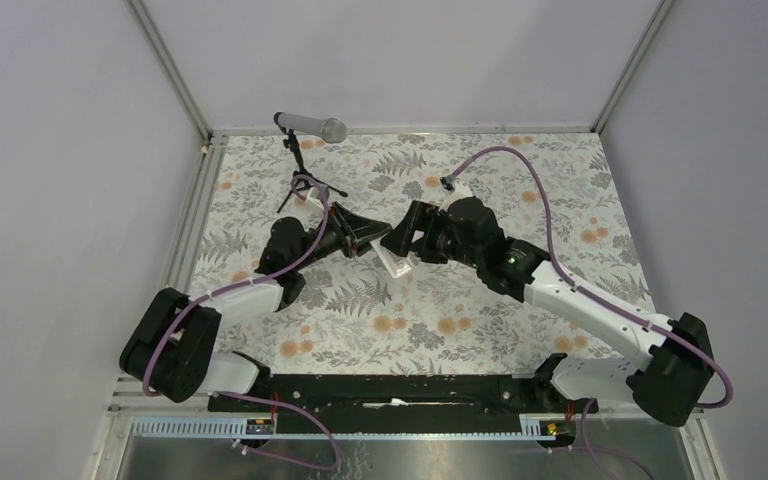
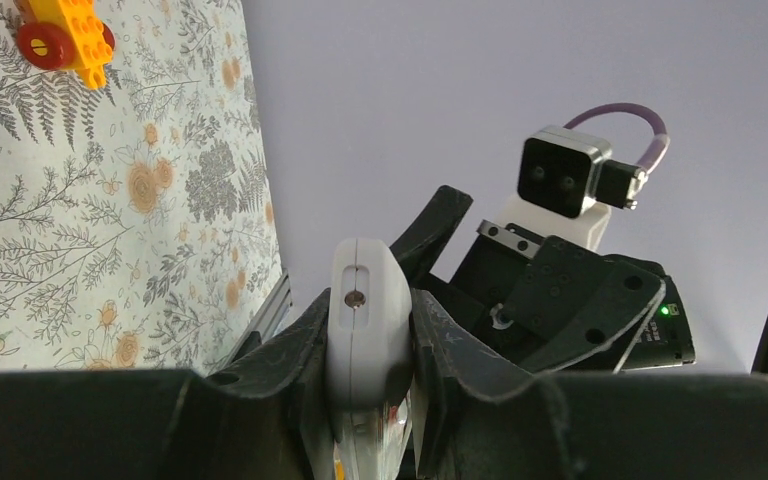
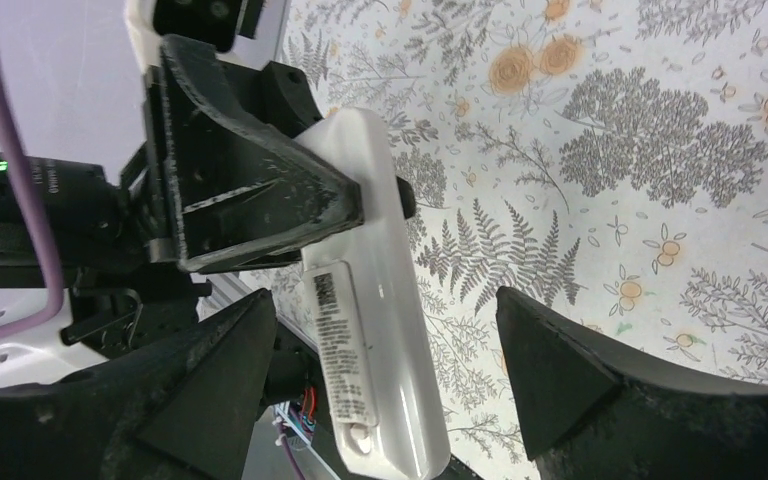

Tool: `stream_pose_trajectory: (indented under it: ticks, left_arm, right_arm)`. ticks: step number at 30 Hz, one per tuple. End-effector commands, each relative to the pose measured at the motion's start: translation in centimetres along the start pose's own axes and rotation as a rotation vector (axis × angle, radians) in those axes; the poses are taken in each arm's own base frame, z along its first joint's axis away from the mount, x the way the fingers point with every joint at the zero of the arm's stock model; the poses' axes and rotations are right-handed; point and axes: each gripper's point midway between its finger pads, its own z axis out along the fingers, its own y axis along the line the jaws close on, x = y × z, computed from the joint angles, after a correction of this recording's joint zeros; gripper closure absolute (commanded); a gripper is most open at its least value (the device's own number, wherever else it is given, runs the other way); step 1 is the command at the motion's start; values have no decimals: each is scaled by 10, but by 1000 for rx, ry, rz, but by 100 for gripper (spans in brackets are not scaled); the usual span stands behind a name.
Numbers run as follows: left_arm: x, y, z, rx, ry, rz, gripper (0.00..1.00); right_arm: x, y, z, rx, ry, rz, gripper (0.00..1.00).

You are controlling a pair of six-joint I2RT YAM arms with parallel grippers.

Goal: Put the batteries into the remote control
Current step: Load the battery cover into the remote control.

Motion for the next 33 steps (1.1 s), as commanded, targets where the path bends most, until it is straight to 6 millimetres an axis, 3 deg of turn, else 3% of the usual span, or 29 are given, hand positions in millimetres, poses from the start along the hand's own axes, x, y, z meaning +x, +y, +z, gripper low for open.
stream_pose_trajectory:
  ticks: [1, 9, 12, 14, 18, 23, 29, 33]
  left_arm:
    - [3, -29, -3, 100, 17, 78, 100]
    - [2, -35, -2, 112, 17, 115, 100]
    - [1, -36, -2, 114, 11, 133, 100]
    - [1, -39, -3, 122, 10, 147, 100]
    - [1, -38, -3, 112, 8, 156, 100]
    - [-6, -12, -3, 13, -20, 186, 100]
    - [-24, 32, -6, -168, -78, 265, 100]
    - [-41, 75, -15, -396, -133, 340, 100]
  right_arm:
    - [3, 1, 11, -6, 26, 33, 16]
    - [16, -22, 14, 73, 57, 18, 43]
    - [18, -29, 14, 92, 51, 21, 48]
    - [20, -25, 14, 61, 59, 24, 45]
    - [19, 5, 12, -106, 59, 15, 23]
    - [4, 18, 2, -148, 21, -24, 20]
    - [0, -4, -2, -73, -11, -15, 11]
    - [23, -42, 6, 57, 64, 29, 12]
